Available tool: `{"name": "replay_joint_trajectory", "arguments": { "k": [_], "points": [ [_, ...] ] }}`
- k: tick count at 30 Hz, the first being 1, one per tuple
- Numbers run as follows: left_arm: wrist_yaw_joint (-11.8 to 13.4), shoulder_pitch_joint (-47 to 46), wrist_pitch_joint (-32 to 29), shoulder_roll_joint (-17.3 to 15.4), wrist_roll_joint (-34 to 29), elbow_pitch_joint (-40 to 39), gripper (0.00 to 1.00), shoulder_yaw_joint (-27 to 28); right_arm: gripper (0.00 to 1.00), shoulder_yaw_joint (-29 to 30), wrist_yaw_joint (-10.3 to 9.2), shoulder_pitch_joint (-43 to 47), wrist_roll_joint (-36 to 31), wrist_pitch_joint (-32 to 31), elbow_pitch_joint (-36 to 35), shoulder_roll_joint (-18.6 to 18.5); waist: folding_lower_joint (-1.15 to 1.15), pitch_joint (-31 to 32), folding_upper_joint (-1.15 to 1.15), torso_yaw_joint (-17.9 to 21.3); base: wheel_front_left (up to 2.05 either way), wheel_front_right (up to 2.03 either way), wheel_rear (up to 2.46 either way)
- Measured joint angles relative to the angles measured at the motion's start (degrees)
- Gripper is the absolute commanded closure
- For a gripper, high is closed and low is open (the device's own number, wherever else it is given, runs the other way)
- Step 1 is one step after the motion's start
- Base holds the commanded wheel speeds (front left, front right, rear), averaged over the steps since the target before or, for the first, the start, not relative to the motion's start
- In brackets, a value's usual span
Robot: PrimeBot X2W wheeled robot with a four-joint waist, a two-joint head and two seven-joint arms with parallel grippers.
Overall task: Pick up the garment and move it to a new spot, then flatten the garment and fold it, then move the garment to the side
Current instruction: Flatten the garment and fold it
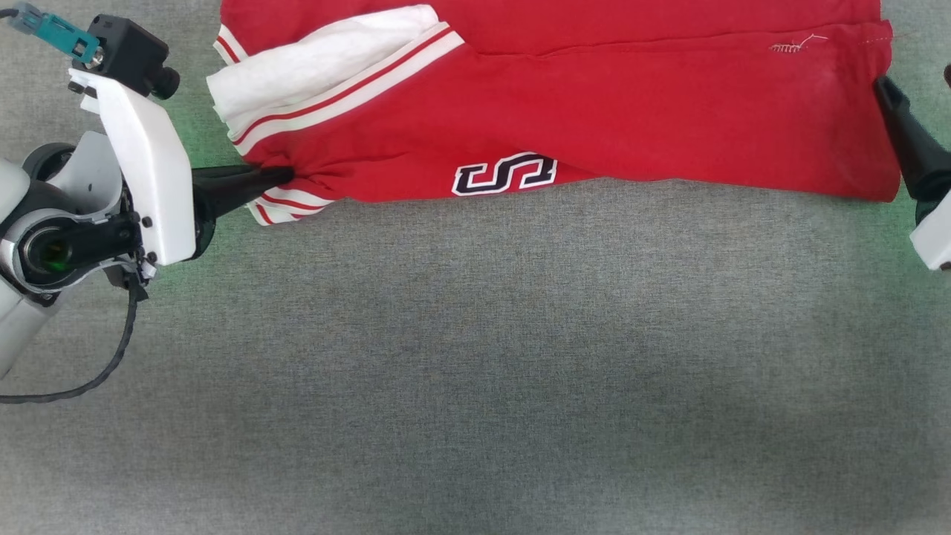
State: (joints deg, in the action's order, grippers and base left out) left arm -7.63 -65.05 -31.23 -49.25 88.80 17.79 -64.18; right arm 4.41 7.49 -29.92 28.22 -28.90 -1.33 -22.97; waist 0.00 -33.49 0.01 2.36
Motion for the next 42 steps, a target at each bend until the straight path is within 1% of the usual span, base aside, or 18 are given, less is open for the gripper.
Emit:
{"name": "replay_joint_trajectory", "arguments": {
  "k": [3, 6, 9, 14, 16, 17, 18, 23, 29, 35, 39, 42],
  "points": [
    [0.05, 0.24, 0.53, 0.21, 0.32, -0.68, 1.0, 0.19, 0.0, -1.63, 0.0, 0.68, -0.58, -3.85, -0.64, -1.65, 0.0, 0.12, 0.0, -0.26, 0.0, 0.0, 0.0],
    [0.05, 0.3, 0.86, 0.37, 0.23, -1.76, 1.0, 0.18, 0.0, -3.82, 0.0, 1.68, 0.04, -10.63, -1.56, -3.88, 0.0, 0.1, 0.0, -0.48, 0.0, 0.0, 0.0],
    [0.07, 0.56, 1.64, 0.43, -0.05, -2.96, 1.0, 0.13, 0.0, -4.68, 0.0, 1.37, 0.62, -17.4, -2.49, -6.13, 0.0, 0.0, 0.0, -0.62, 0.0, 0.0, 0.0],
    [0.07, 0.86, 2.81, 0.94, -0.34, -4.52, 1.0, 0.05, 0.0, -6.17, -0.01, -1.59, 2.32, -27.26, -1.91, -6.87, 0.0, -0.21, 0.0, -1.02, 0.0, 0.0, 0.0],
    [0.07, 0.87, 3.09, 1.42, -0.54, -4.87, 1.0, -0.12, 0.01, -6.28, -0.01, -2.56, 3.13, -30.27, -1.33, -6.93, 0.0, -0.23, 0.0, -1.38, 0.0, 0.0, 0.0],
    [0.07, 0.87, 3.44, 1.75, -0.63, -5.01, 1.0, -0.2, 0.53, -6.32, -0.01, -2.81, 3.41, -31.33, -1.05, -6.93, 0.0, -0.24, 0.0, -1.59, 0.0, 0.0, 0.0],
    [0.07, 0.87, 3.77, 2.18, -0.74, -5.06, 1.0, -0.29, 1.0, -6.34, -0.01, -3.03, 3.66, -32.21, -0.94, -7.05, 0.0, -0.21, 0.0, -1.86, 0.0, 0.0, 0.0],
    [0.07, 1.46, 4.9, 2.7, -0.76, -5.49, 1.0, -0.67, 1.0, -5.53, 0.0, -2.9, 4.35, -32.99, -1.14, -6.31, 0.0, 0.38, 0.0, -2.79, 0.0, 0.0, 0.0],
    [0.08, 3.5, 6.15, 0.91, -0.2, -7.6, 1.0, -0.73, 1.0, -4.17, 0.01, -0.91, 4.78, -32.15, -1.53, -6.68, 0.0, 2.04, 0.0, -2.93, 0.0, 0.0, 0.0],
    [0.09, 7.15, 8.15, -3.49, 1.2, -14.02, 1.0, -0.44, 1.0, -2.86, 0.0, 4.11, 7.57, -32.47, -4.2, -8.84, 0.0, 4.71, 0.0, -3.02, 0.0, 0.0, 0.0],
    [0.09, 10.28, 9.17, -7.05, 1.83, -19.51, 1.0, -0.57, 1.0, -1.57, 0.0, 8.97, 8.72, -33.64, -6.59, -11.0, 0.0, 6.27, 0.0, -3.2, 0.0, 0.0, 0.0],
    [0.09, 12.55, 10.03, -9.82, 1.98, -23.5, 1.0, -0.86, 1.0, -0.33, 0.0, 12.81, 9.48, -34.75, -8.75, -11.83, 0.0, 6.98, 0.0, -3.32, 0.0, 0.0, 0.0]
  ]
}}
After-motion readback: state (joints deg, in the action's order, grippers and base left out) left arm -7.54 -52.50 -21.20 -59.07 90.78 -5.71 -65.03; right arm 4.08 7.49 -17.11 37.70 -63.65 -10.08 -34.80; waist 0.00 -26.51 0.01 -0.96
